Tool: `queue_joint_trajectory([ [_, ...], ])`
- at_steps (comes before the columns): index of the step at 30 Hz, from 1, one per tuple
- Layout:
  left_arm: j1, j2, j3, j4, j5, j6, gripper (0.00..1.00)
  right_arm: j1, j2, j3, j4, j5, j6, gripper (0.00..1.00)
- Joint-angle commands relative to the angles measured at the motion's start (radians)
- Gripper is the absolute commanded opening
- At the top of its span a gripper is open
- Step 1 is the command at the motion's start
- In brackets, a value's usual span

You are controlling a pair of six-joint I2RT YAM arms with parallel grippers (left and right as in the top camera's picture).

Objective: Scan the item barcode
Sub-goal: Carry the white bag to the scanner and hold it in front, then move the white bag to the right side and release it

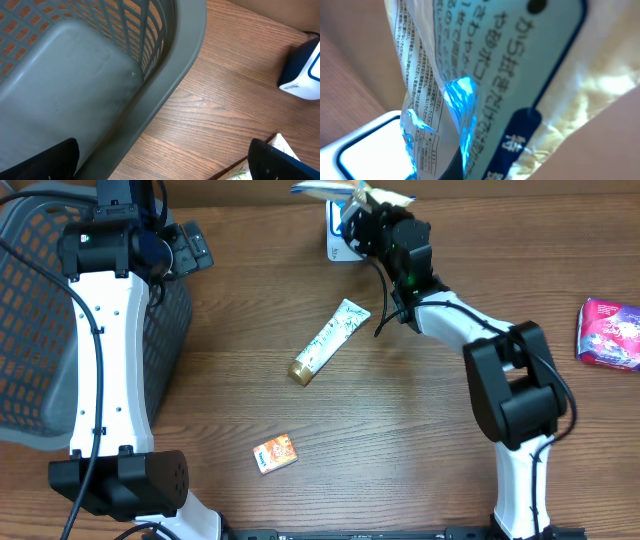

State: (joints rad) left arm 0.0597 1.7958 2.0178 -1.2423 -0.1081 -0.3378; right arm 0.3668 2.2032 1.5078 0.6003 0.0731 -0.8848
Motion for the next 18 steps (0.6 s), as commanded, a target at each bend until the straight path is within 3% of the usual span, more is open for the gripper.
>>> queue_joint_trajectory([
  [1,-0.001,0.011,-0.001,-0.003,0.005,0.001,1.00,0.023,-0.176,0.035,-0.032,0.180,0.079,0.04],
  [5,-0.001,0.011,-0.001,-0.003,0.004,0.001,1.00,0.046,-0.291,0.035,-0.205,0.311,0.082,0.04],
  [7,-0.001,0.011,-0.001,-0.003,0.004,0.001,1.00,0.055,-0.355,0.035,-0.354,0.387,0.159,0.04],
  [8,-0.001,0.011,-0.001,-0.003,0.004,0.001,1.00,0.057,-0.382,0.035,-0.420,0.426,0.238,0.04],
  [9,-0.001,0.011,-0.001,-0.003,0.004,0.001,1.00,0.057,-0.439,0.035,-0.585,0.492,0.470,0.04],
  [10,-0.001,0.011,-0.001,-0.003,0.005,0.001,1.00,0.050,-0.468,0.035,-0.687,0.494,0.611,0.04],
  [14,-0.001,0.011,-0.001,-0.003,0.004,0.001,1.00,-0.016,-0.552,0.035,-1.026,0.357,1.130,0.04],
  [18,-0.001,0.011,-0.001,-0.003,0.004,0.001,1.00,-0.140,-0.576,0.035,-1.233,0.105,1.324,0.04],
])
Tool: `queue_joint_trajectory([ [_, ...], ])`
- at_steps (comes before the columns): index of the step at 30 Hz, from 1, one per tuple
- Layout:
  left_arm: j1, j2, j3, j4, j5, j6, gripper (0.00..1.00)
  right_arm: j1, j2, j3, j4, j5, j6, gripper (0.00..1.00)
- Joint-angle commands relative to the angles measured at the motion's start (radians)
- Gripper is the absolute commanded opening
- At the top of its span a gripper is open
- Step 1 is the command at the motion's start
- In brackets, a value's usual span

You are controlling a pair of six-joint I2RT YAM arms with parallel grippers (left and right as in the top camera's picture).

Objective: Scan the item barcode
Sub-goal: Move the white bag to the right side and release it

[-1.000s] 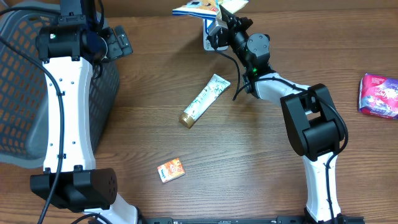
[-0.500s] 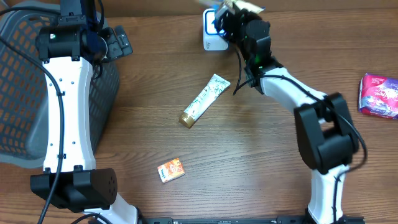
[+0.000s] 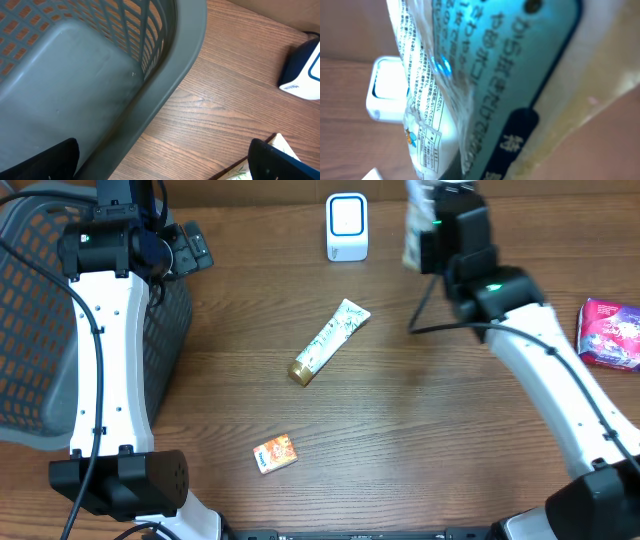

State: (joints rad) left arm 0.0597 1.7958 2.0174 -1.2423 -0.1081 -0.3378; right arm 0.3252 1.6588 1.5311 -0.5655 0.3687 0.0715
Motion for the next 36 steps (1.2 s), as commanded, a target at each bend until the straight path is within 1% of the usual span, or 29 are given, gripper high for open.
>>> queue_joint_trajectory([
  [1,-0.001,0.011,-0.001,-0.003,0.004,0.001,1.00,-0.140,-0.032,0.011,-0.106,-0.248,0.384,0.04],
  [4,-0.001,0.011,-0.001,-0.003,0.004,0.001,1.00,-0.274,-0.029,0.011,-0.215,-0.374,0.412,0.04],
  [8,-0.001,0.011,-0.001,-0.003,0.004,0.001,1.00,-0.480,-0.029,0.008,-0.296,-0.383,0.411,0.04],
  [11,-0.001,0.011,-0.001,-0.003,0.005,0.001,1.00,-0.660,-0.025,0.003,-0.298,-0.383,0.411,0.04],
  [15,-0.001,0.011,-0.001,-0.003,0.005,0.001,1.00,-0.859,-0.002,-0.018,-0.268,-0.383,0.412,0.04],
  [20,-0.001,0.011,-0.001,-0.003,0.004,0.001,1.00,-1.027,0.078,-0.038,-0.240,-0.381,0.412,0.04],
  [21,-0.001,0.011,-0.001,-0.003,0.005,0.001,1.00,-1.052,0.101,-0.038,-0.240,-0.382,0.412,0.07],
  [23,-0.001,0.011,-0.001,-0.003,0.005,0.001,1.00,-1.086,0.149,-0.038,-0.232,-0.383,0.412,0.25],
  [24,-0.001,0.011,-0.001,-0.003,0.004,0.001,1.00,-1.097,0.169,-0.038,-0.226,-0.382,0.411,0.40],
  [25,-0.001,0.011,-0.001,-0.003,0.004,0.001,1.00,-1.113,0.191,-0.038,-0.220,-0.383,0.411,0.85],
  [26,-0.001,0.011,-0.001,-0.003,0.005,0.001,1.00,-1.118,0.193,-0.038,-0.214,-0.383,0.411,1.00],
  [28,-0.001,0.011,-0.001,-0.003,0.005,0.001,1.00,-1.122,0.186,-0.025,-0.206,-0.424,0.411,1.00],
  [32,-0.001,0.011,-0.001,-0.003,0.004,0.001,1.00,-1.115,0.137,0.081,-0.235,-0.600,0.411,1.00],
  [36,-0.001,0.011,-0.001,-0.003,0.004,0.001,1.00,-1.054,0.055,0.204,-0.291,-0.780,0.412,1.00],
])
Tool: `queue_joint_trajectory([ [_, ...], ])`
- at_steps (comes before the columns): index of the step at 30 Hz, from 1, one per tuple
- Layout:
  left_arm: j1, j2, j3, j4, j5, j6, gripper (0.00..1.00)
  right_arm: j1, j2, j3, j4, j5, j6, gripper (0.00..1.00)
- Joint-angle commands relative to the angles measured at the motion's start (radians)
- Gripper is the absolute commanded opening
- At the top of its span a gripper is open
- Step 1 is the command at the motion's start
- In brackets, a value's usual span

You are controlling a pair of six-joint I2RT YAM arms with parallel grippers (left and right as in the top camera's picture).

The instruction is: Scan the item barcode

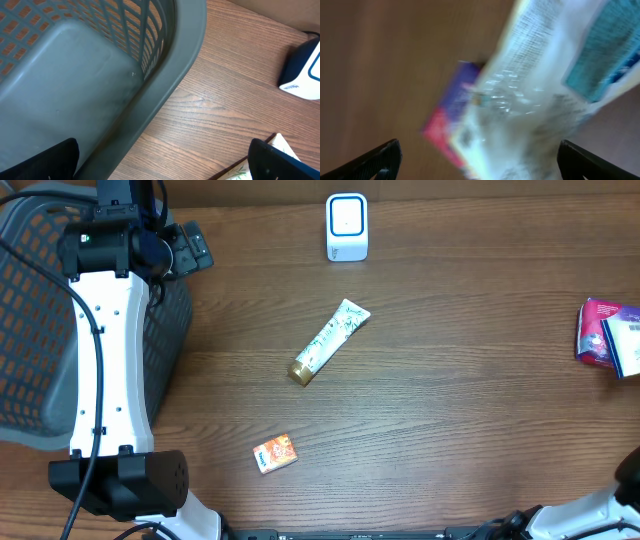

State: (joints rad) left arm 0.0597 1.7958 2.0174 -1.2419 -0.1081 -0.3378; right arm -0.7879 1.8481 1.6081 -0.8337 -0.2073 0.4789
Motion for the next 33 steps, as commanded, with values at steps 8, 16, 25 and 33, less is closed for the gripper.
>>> queue_joint_trajectory([
  [8,-0.001,0.011,-0.001,-0.003,0.005,0.001,1.00,0.486,-0.212,0.141,-0.235,-0.122,0.005,1.00],
  [16,-0.001,0.011,-0.001,-0.004,0.005,0.001,1.00,1.022,-0.084,0.082,-0.169,-0.126,0.039,0.78],
  [25,-0.001,0.011,-0.001,-0.004,0.005,0.001,1.00,1.332,0.051,0.082,-0.150,0.074,0.554,0.77],
  [33,-0.001,0.011,-0.001,-0.003,0.004,0.001,1.00,1.469,0.180,0.082,-0.122,0.166,0.744,0.88],
])
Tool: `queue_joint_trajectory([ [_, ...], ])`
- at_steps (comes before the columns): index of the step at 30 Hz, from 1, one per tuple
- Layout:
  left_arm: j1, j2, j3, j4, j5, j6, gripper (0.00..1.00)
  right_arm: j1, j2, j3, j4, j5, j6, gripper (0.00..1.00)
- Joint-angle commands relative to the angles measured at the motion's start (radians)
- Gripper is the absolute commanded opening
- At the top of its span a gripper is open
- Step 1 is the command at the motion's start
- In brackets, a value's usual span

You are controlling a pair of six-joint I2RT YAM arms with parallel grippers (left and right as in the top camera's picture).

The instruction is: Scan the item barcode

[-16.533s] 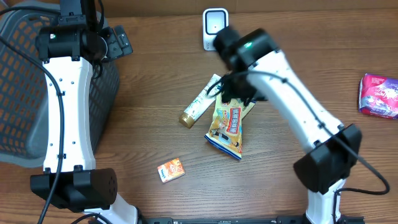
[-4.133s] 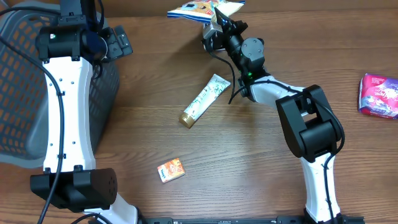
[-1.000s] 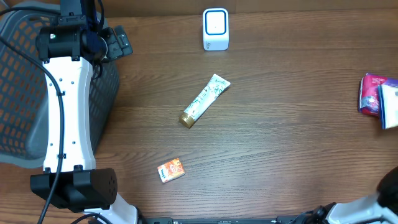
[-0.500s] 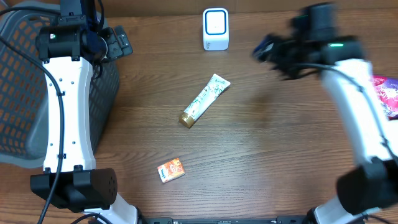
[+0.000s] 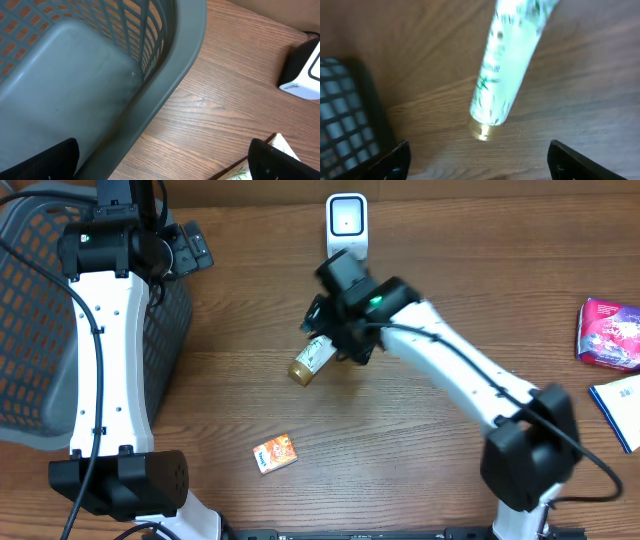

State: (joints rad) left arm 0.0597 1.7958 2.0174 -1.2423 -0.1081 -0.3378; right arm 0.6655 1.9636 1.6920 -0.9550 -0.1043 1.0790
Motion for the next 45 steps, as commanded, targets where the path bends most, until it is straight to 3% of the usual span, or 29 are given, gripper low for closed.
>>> queue_joint_trajectory([
  [1,-0.001,0.011,-0.001,-0.003,0.005,0.001,1.00,0.019,0.080,-0.002,0.000,0.071,0.165,0.87],
  [10,-0.001,0.011,-0.001,-0.003,0.004,0.001,1.00,0.021,0.144,-0.002,0.070,0.122,0.284,0.88],
  [23,-0.001,0.011,-0.001,-0.003,0.005,0.001,1.00,0.022,0.282,-0.002,0.162,0.050,0.290,0.91],
  [25,-0.001,0.011,-0.001,-0.003,0.005,0.001,1.00,0.021,0.298,-0.002,0.162,0.051,0.290,0.82],
  [29,-0.001,0.011,-0.001,-0.003,0.004,0.001,1.00,0.021,0.304,-0.002,0.160,0.050,0.283,0.40],
  [33,-0.001,0.011,-0.001,-0.003,0.005,0.001,1.00,0.021,0.304,-0.002,0.148,0.050,0.256,0.21],
  [39,-0.001,0.011,-0.001,-0.003,0.004,0.001,1.00,0.014,0.301,-0.001,0.085,-0.055,0.214,0.13],
  [45,-0.001,0.011,-0.001,-0.003,0.005,0.001,1.00,-0.042,0.284,-0.001,0.076,-0.537,-0.073,0.14],
])
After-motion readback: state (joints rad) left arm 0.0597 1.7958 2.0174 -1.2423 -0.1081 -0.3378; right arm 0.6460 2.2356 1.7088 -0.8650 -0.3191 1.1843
